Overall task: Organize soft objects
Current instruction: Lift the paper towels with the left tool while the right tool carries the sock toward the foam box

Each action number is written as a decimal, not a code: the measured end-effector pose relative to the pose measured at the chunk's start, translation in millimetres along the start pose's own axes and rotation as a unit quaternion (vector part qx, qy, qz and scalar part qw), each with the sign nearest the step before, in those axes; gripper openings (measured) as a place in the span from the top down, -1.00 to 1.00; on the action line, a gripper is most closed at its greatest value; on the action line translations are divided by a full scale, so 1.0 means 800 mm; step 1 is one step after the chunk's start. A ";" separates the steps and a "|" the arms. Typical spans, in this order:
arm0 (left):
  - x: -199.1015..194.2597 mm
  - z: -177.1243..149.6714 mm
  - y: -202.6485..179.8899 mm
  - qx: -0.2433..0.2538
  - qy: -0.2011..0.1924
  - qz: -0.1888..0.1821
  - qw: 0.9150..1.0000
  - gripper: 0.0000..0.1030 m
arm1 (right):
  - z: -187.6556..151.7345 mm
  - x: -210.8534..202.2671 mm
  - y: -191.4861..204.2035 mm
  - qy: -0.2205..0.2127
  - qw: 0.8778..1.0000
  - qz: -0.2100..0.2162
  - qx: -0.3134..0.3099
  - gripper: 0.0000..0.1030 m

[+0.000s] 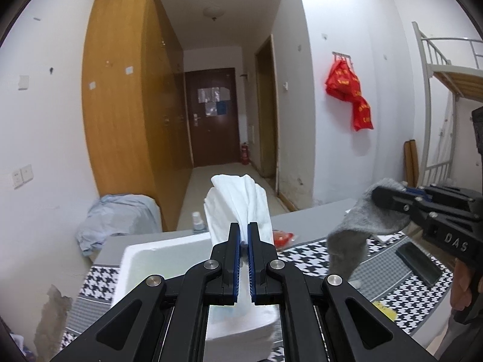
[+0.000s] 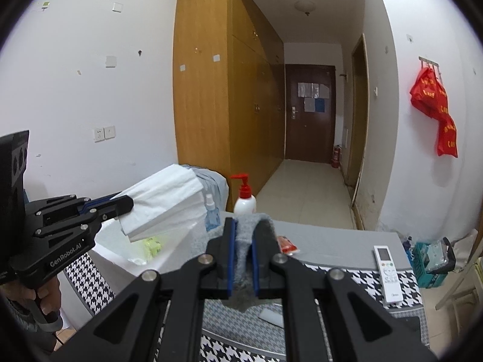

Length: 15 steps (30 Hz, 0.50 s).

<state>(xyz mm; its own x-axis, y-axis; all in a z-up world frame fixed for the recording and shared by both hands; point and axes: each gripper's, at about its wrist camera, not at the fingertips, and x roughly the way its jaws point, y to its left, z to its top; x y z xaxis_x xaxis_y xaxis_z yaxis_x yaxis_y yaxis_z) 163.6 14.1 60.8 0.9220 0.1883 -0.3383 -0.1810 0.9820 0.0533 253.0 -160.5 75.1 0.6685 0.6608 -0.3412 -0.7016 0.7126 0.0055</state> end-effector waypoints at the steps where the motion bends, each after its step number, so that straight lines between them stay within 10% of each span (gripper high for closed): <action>1: -0.001 -0.001 0.004 -0.001 0.001 0.004 1.000 0.90 | 0.002 0.001 0.002 -0.002 1.000 0.001 0.000 0.77; 15: 0.003 -0.014 0.061 -0.016 0.023 0.039 0.999 0.90 | 0.022 0.022 0.048 -0.021 0.999 0.024 -0.016 0.77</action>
<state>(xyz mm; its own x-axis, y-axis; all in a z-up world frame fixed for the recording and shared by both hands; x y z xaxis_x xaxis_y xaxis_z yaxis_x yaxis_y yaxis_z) 153.6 62.1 52.1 0.8884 0.2621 -0.3768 -0.2628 0.9635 0.0506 242.1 -117.2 85.4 0.6424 0.7043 -0.3020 -0.7408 0.6716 -0.0094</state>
